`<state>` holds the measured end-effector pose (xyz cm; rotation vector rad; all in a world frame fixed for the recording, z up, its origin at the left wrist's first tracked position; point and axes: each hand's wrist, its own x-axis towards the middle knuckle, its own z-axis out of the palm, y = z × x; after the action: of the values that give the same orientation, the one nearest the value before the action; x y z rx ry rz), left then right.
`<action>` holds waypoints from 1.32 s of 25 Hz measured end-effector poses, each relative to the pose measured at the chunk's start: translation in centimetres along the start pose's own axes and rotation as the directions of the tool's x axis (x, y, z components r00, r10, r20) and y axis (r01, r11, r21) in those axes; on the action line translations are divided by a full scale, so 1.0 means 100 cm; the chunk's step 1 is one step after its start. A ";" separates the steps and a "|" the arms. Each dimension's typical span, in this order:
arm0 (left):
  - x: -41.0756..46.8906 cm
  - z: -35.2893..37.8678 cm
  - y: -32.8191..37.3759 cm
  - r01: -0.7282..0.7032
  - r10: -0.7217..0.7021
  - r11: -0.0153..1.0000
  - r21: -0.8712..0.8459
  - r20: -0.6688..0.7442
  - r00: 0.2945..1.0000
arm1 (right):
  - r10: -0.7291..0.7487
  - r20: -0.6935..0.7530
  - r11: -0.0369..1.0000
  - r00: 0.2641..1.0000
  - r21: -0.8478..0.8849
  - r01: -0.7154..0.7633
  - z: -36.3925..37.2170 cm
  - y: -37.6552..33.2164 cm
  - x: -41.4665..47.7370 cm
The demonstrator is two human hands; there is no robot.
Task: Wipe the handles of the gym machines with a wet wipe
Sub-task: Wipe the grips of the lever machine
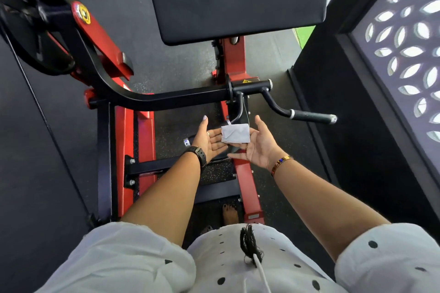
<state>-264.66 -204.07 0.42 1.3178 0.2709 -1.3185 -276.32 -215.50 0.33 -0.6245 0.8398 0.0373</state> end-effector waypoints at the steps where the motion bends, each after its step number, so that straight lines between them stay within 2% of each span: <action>1: -0.004 -0.003 -0.001 0.008 -0.008 1.000 -0.002 0.008 1.000 | -0.004 -0.014 1.000 1.000 -0.004 0.004 0.001 0.004 -0.004; 8: -0.023 -0.025 -0.019 0.067 -0.068 0.997 0.022 0.062 0.996 | -0.021 -0.085 1.000 0.996 -0.017 0.020 0.007 0.043 -0.027; 14: -0.027 -0.006 -0.041 0.089 -0.102 0.991 0.098 0.137 0.985 | -0.086 -0.165 0.996 0.983 0.019 0.090 -0.017 0.056 -0.053; 22: -0.009 0.071 -0.040 0.089 -0.142 0.963 0.255 0.196 0.970 | -0.181 -0.231 0.971 0.956 0.110 0.211 -0.075 0.026 -0.091; 27: 0.006 0.138 -0.058 0.093 -0.145 0.956 0.279 0.174 0.974 | -0.165 -0.224 0.969 0.960 0.147 0.201 -0.127 -0.014 -0.105; 33: 0.022 0.200 -0.064 0.039 -0.060 0.979 0.201 0.102 0.993 | -0.135 -0.171 0.990 0.976 0.020 0.140 -0.176 -0.067 -0.098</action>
<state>-279.09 -219.40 1.94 1.4073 0.0995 -1.4841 -293.22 -228.27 1.78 -0.6610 0.9579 -0.1565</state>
